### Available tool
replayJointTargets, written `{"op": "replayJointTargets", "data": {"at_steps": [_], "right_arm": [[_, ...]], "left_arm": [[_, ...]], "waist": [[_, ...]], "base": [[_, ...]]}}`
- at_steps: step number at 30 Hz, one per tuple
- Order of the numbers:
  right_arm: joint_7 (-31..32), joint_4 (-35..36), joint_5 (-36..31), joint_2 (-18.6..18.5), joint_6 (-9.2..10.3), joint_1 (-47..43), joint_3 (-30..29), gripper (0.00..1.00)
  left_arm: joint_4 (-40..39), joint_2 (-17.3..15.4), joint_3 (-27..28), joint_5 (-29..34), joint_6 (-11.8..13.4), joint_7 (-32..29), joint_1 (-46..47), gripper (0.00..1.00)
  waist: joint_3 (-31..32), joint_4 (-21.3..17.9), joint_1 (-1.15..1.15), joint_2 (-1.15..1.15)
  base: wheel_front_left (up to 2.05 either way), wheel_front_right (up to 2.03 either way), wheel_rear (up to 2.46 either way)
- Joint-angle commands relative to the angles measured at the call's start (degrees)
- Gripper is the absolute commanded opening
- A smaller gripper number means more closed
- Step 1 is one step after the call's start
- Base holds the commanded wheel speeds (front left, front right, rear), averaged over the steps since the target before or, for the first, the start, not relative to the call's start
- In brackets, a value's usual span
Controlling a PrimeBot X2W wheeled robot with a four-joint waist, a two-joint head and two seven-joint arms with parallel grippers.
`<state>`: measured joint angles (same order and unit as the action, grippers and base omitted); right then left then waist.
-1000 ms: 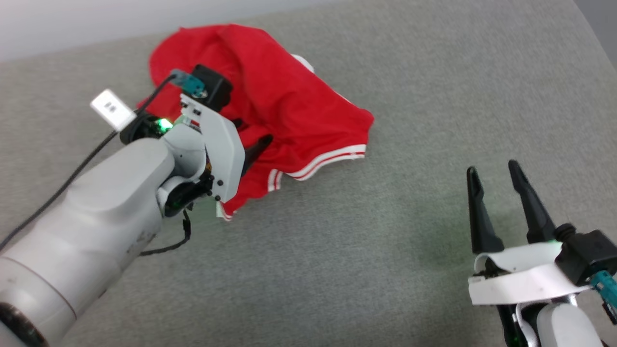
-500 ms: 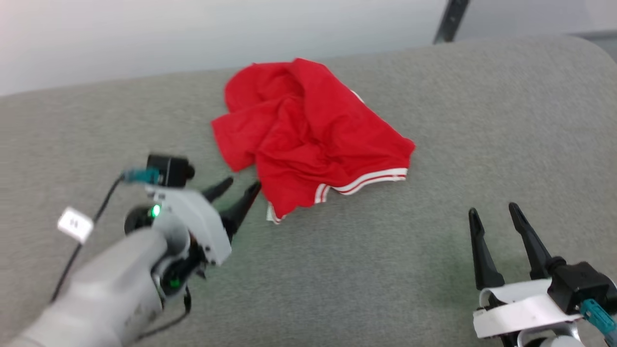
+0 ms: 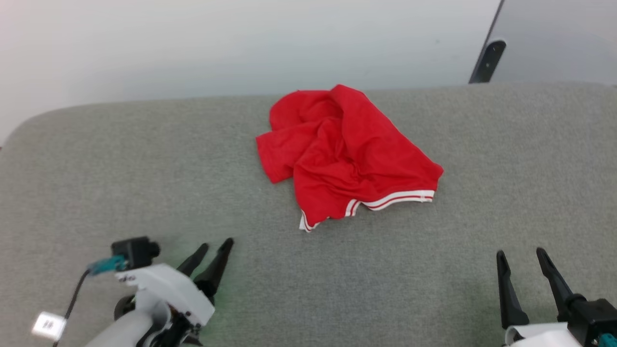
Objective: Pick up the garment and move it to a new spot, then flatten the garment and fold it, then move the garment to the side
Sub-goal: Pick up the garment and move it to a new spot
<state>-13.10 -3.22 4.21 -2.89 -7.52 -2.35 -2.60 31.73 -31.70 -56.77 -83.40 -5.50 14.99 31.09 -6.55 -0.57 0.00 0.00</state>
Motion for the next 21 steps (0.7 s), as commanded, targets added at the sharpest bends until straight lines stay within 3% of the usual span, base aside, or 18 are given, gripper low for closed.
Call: {"op": "replayJointTargets", "data": {"at_steps": [1,8,14,17,21], "right_arm": [[0.3,0.5,-0.3,0.0,0.06,-1.2,-0.5,1.0],[1.7,1.9,-0.4,0.0,0.06,-3.7,-2.1,1.0],[2.6,2.9,-0.4,0.0,0.07,-4.1,-3.2,1.0],[2.9,3.3,-0.6,-0.1,0.07,-4.3,-3.3,1.0],[3.4,3.7,-0.9,-0.1,0.06,-4.2,-2.7,1.0]], "left_arm": [[-1.3,-0.3,2.6,1.0,0.8,0.2,-2.5,1.0],[-9.2,-1.7,16.3,11.8,6.5,0.1,-14.8,1.0],[-15.2,0.6,29.0,24.0,10.0,0.1,-26.7,1.0],[-17.7,3.3,33.9,31.2,11.1,0.1,-31.4,1.0],[-20.7,6.4,39.8,40.3,10.3,0.1,-35.4,1.0]], "waist": [[1.6,1.4,0.0,0.0],[3.8,1.5,0.0,0.0],[4.7,1.3,0.0,0.0],[4.8,1.4,0.0,0.0],[4.8,1.9,0.0,0.0]], "base": [[0.0,0.0,0.0],[0.0,0.0,0.0],[0.0,0.0,0.0],[0.0,0.0,0.0],[0.0,0.0,0.0]]}}
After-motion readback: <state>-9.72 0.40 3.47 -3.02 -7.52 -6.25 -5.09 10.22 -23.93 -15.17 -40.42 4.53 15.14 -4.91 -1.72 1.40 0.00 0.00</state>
